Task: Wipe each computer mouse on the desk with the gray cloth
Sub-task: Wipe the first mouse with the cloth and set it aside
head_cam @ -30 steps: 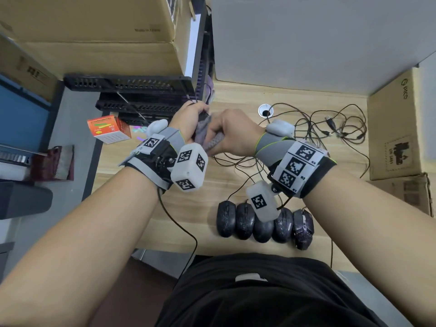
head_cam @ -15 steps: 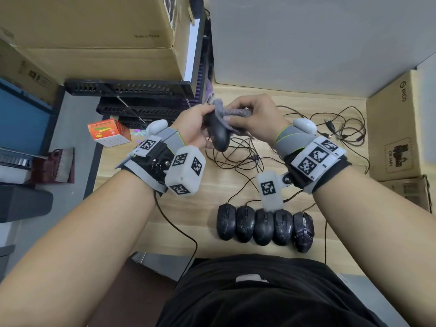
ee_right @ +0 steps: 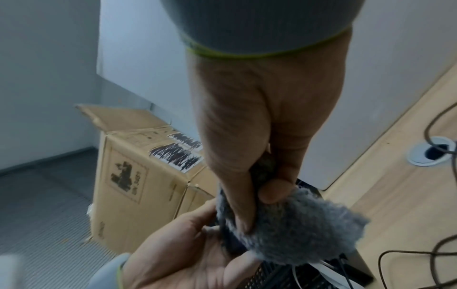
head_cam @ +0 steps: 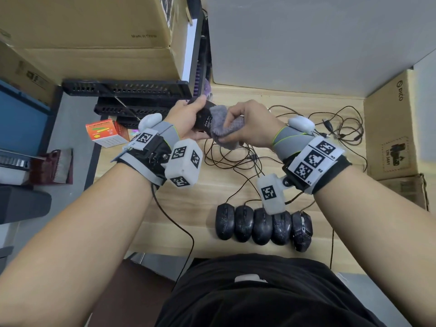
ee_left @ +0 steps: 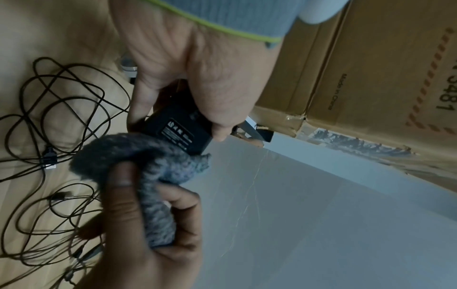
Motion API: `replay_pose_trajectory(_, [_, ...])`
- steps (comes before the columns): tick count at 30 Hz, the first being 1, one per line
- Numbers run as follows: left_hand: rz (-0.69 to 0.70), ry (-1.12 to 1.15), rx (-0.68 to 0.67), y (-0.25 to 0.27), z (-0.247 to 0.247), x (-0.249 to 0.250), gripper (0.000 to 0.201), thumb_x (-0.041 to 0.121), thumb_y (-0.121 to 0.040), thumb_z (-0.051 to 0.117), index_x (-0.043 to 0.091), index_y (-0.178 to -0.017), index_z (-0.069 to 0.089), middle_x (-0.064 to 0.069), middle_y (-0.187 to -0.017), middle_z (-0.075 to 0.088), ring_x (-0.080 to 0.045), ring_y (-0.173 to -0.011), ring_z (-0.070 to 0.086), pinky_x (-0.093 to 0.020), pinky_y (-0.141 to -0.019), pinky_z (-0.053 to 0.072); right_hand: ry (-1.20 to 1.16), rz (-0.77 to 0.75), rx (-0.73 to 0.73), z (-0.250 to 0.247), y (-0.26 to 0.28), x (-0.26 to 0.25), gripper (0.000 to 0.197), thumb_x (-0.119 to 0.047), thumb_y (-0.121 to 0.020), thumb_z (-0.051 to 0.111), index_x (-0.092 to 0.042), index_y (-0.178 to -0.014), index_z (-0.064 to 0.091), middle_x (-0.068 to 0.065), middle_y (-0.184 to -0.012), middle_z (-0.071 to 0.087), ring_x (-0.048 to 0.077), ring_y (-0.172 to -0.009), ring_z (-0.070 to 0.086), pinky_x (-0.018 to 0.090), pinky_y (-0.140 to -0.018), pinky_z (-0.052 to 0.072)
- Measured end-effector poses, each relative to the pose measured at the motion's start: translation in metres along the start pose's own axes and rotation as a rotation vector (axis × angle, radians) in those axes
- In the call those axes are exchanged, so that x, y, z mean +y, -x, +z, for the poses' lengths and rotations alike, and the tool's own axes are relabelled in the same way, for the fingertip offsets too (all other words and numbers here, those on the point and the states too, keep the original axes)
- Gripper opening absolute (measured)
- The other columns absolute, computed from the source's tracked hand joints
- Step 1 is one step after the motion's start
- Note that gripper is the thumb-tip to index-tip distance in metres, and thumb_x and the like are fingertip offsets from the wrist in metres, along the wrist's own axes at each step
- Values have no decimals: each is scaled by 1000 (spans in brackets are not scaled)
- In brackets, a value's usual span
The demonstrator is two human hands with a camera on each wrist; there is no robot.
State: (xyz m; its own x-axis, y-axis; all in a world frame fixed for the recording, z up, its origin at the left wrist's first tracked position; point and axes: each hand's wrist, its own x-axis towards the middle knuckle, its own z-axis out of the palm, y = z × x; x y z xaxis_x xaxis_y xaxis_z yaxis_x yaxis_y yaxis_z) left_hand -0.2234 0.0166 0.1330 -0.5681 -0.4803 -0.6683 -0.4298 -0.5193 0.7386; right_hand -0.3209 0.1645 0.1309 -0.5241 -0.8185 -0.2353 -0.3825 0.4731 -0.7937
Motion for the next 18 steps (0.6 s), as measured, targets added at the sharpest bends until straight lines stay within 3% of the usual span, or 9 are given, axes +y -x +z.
replay_pose_trajectory(3, [-1,46,-21,3,3,-1,37,26,-102,59,5,-129,47,-17,-125,63,-35,-105,69,-55,-72,62,-136,75,143,-3,-4,11,35,-32,-65,87,-23,-76,55,-2,-76,62,24,-65,65,36,-55,57])
replay_pose_trajectory(7, [24,-7,-45,3,11,-8,26,25,-103,58,10,-122,48,-13,-119,65,-30,-104,69,-51,-77,63,-62,134,139,3,-7,12,43,-40,-70,81,-24,-101,55,-2,-81,67,23,-74,68,42,-69,59])
replay_pose_trajectory(9, [32,1,-42,3,11,-6,21,26,-103,57,12,-115,49,-11,-112,65,-28,-100,69,-48,-72,63,5,150,177,7,-8,8,36,-46,-74,77,-24,-98,62,0,-82,69,22,-76,68,40,-73,57])
replay_pose_trajectory(11, [22,31,-47,3,10,-5,19,25,-103,58,11,-112,50,-13,-114,65,-29,-100,69,-48,-70,63,-95,188,194,7,-9,8,23,-43,-81,71,-22,-87,65,1,-79,71,23,-68,71,46,-69,59])
replay_pose_trajectory(13, [8,59,-42,4,7,-4,30,25,-103,57,4,-123,50,-18,-123,64,-34,-107,68,-53,-73,63,-172,191,205,7,-9,12,18,-39,-86,66,-21,-80,65,4,-77,70,24,-62,72,51,-68,59])
replay_pose_trajectory(15, [15,83,-25,5,6,-5,40,23,-103,56,1,-135,46,-20,-128,63,-36,-109,68,-55,-74,62,-155,186,205,7,-9,13,20,-42,-81,67,-22,-83,66,2,-77,68,21,-69,69,46,-73,57])
replay_pose_trajectory(18, [28,66,-26,5,8,-6,32,24,-103,57,4,-126,47,-17,-122,63,-33,-107,68,-53,-75,63,35,150,146,8,-6,12,33,-43,-76,76,-20,-98,68,0,-82,68,19,-78,61,30,-72,50])
